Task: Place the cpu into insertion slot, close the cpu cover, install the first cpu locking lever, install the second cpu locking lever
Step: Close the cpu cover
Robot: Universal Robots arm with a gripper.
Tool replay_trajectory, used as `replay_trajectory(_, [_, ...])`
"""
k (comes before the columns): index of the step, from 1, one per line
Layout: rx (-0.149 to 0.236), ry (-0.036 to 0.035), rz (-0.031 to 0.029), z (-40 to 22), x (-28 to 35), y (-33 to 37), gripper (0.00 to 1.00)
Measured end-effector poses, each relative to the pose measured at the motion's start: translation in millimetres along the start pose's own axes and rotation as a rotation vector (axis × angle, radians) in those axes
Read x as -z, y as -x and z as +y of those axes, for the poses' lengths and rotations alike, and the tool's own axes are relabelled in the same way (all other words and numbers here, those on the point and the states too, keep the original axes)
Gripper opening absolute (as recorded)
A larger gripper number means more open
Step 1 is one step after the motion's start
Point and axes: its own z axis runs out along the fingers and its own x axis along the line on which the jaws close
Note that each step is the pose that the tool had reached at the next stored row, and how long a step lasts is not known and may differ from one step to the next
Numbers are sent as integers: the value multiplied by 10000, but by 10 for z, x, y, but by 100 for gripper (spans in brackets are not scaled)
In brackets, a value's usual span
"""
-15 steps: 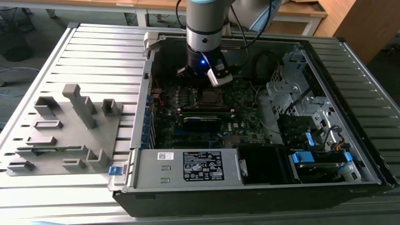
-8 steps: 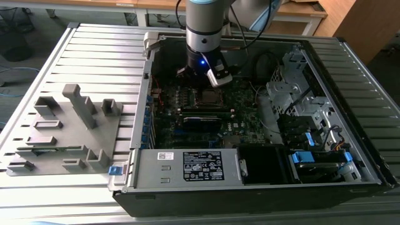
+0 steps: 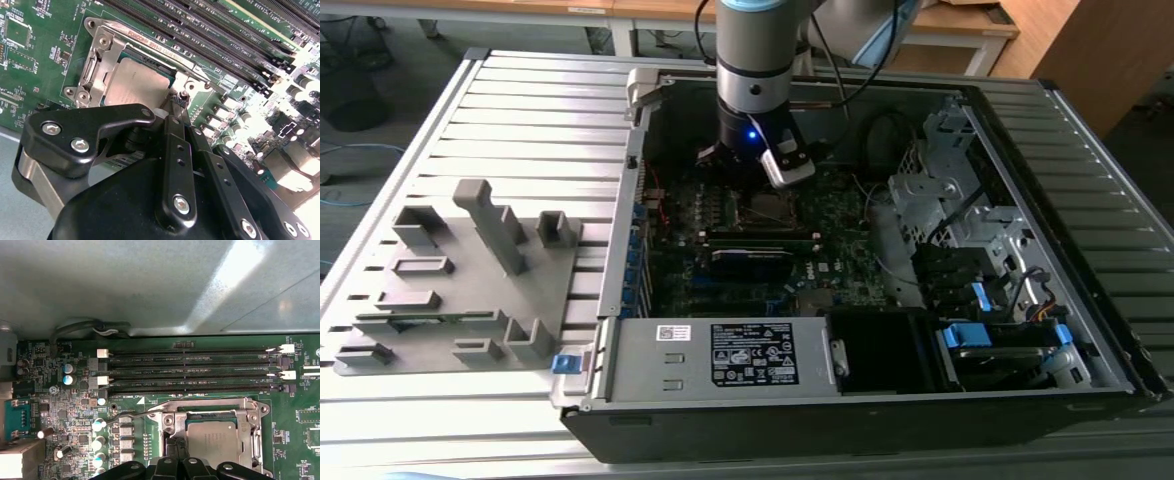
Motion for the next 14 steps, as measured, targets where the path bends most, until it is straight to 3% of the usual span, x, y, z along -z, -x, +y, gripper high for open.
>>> replay_trajectory(14, [0,2,-1,0,-9,0,10])
